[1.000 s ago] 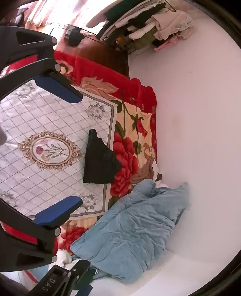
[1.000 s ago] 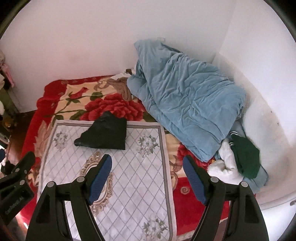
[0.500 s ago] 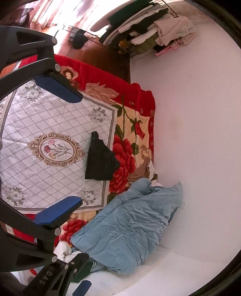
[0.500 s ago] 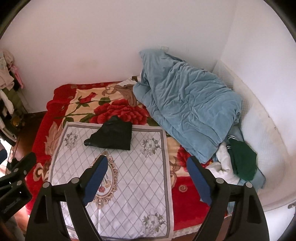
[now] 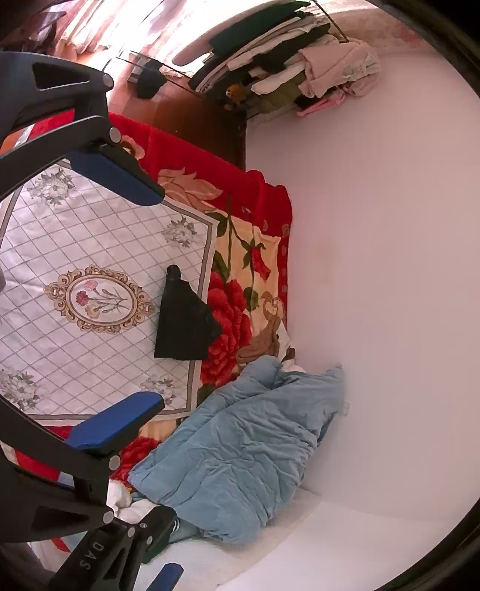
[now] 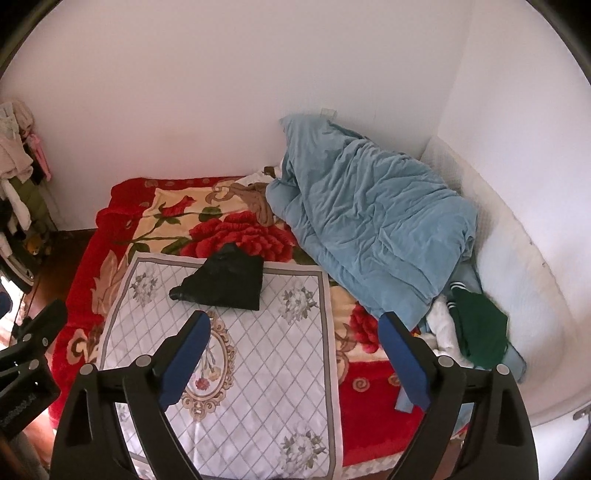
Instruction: Fold large clothes
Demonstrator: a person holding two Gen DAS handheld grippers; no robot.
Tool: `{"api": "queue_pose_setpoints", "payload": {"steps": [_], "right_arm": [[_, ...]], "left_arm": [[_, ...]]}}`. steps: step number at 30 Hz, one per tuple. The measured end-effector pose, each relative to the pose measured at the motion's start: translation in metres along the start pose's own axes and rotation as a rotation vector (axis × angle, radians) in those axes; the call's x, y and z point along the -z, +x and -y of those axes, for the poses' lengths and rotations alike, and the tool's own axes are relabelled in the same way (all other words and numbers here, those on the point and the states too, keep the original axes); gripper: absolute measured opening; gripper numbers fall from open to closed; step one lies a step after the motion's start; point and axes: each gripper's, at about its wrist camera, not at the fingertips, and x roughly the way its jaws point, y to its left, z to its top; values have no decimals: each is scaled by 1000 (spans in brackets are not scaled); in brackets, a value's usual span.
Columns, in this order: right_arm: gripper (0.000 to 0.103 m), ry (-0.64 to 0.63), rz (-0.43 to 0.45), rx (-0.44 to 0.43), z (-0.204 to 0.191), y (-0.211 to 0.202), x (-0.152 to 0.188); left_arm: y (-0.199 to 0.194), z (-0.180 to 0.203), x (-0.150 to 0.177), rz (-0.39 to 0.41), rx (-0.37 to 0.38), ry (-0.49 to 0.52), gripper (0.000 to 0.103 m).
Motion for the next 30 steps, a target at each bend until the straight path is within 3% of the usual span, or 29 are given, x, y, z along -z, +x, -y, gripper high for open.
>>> {"api": "queue_pose_setpoints", "payload": {"steps": [30], "right_arm": [[95,-7,10,-38,-2,-11,1]], "left_arm": [[-2,4,-1,17,-29,-26,103]]}}
